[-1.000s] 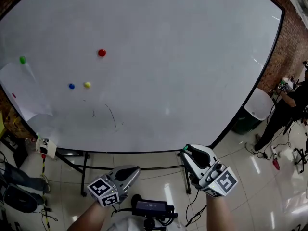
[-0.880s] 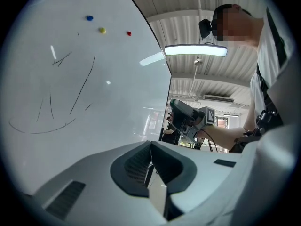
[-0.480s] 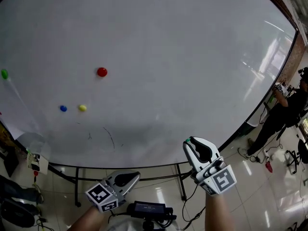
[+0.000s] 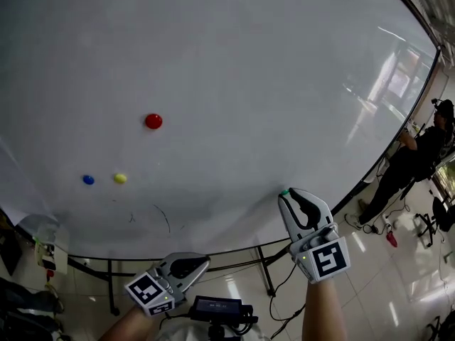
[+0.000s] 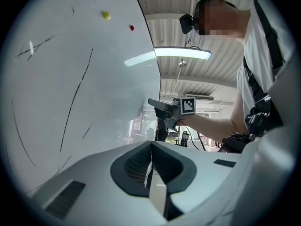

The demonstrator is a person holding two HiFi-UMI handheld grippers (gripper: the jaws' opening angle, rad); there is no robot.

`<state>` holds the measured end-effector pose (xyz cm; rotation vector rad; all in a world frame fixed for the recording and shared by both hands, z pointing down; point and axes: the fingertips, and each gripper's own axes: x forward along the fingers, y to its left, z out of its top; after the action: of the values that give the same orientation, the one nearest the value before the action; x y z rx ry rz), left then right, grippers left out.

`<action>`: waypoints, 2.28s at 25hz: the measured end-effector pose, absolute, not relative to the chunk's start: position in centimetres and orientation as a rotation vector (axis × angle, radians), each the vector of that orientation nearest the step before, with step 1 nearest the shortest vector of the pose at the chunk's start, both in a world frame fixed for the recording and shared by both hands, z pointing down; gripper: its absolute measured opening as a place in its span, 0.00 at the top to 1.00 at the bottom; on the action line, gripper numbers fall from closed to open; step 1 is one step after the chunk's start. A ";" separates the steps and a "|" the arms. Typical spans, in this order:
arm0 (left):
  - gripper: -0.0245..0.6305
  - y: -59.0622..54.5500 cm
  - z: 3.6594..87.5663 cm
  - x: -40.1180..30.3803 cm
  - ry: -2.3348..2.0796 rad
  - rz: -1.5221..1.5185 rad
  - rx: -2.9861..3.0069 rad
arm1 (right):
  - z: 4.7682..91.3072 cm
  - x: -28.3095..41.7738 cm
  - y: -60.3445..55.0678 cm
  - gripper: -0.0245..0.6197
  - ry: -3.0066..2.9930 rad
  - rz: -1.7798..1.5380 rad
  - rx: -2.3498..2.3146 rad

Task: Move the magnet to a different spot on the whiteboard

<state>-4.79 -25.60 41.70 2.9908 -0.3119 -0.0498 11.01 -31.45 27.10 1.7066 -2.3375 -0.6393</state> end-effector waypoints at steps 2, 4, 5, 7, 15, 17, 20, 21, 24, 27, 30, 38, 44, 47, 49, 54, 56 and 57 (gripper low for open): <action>0.91 -25.8 41.9 -4.7 -0.294 -0.042 2.998 | 27.6 10.7 -31.7 0.80 -2.267 -0.614 1.688; 0.91 -26.0 42.1 -4.8 -0.286 -0.038 2.997 | 28.1 10.6 -32.2 0.80 -2.194 -0.596 1.675; 0.91 -26.2 42.2 -4.9 -0.285 -0.039 2.996 | 28.2 10.5 -32.4 0.80 -2.165 -0.595 1.671; 0.91 -26.4 42.3 -5.1 -0.284 -0.041 2.994 | 28.2 10.3 -32.8 0.80 -2.120 -0.600 1.667; 0.91 -26.4 42.4 -5.7 -0.275 -0.042 2.999 | 28.5 10.0 -33.0 0.80 -1.915 -0.664 1.651; 0.91 -26.4 42.3 -5.7 -0.271 -0.037 3.000 | 28.5 10.0 -33.2 0.80 -1.881 -0.663 1.649; 0.91 -26.4 42.1 -5.6 -0.269 -0.034 3.001 | 28.4 10.0 -33.3 0.79 -1.880 -0.658 1.655; 0.91 -26.4 42.1 -5.7 -0.269 -0.034 3.001 | 28.3 10.1 -33.2 0.79 -1.881 -0.655 1.659; 0.91 -26.4 42.2 -5.8 -0.272 -0.031 3.003 | 28.3 10.3 -33.1 0.76 -1.885 -0.659 1.666; 0.91 -26.2 42.2 -5.8 -0.281 -0.024 3.001 | 28.2 10.4 -32.7 0.75 -1.906 -0.659 1.672; 0.91 -25.7 42.8 -6.3 -0.302 -0.006 2.995 | 28.7 10.0 -31.9 0.75 -1.972 -0.623 1.695; 0.91 -26.1 42.6 -6.1 -0.442 -0.029 2.971 | 28.4 11.1 -29.1 0.78 -2.193 -0.575 1.687; 0.91 -24.0 43.3 -5.7 -0.559 0.005 2.927 | 29.1 12.3 -25.3 0.90 -2.410 -0.493 1.665; 0.91 -22.7 42.9 -4.5 -0.597 0.003 2.917 | 29.5 13.4 -23.7 0.90 -2.480 -0.446 1.643; 0.91 -21.4 42.7 -3.6 -0.604 0.012 2.923 | 30.0 14.1 -22.6 0.90 -2.512 -0.412 1.639; 0.91 -18.5 42.3 -2.5 -0.653 0.037 2.920 | 31.0 15.6 -20.0 0.90 -2.615 -0.311 1.641; 0.91 -17.4 42.0 -2.3 -0.680 0.040 2.915 | 31.7 15.9 -18.8 0.90 -2.665 -0.243 1.642; 0.91 -16.9 41.8 -2.2 -0.694 0.038 2.914 | 32.3 16.0 -18.3 0.90 -2.688 -0.208 1.640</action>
<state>-2.24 -16.93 41.78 2.9137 -0.6939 0.0383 15.99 -18.28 32.26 1.6398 -2.6875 -0.2083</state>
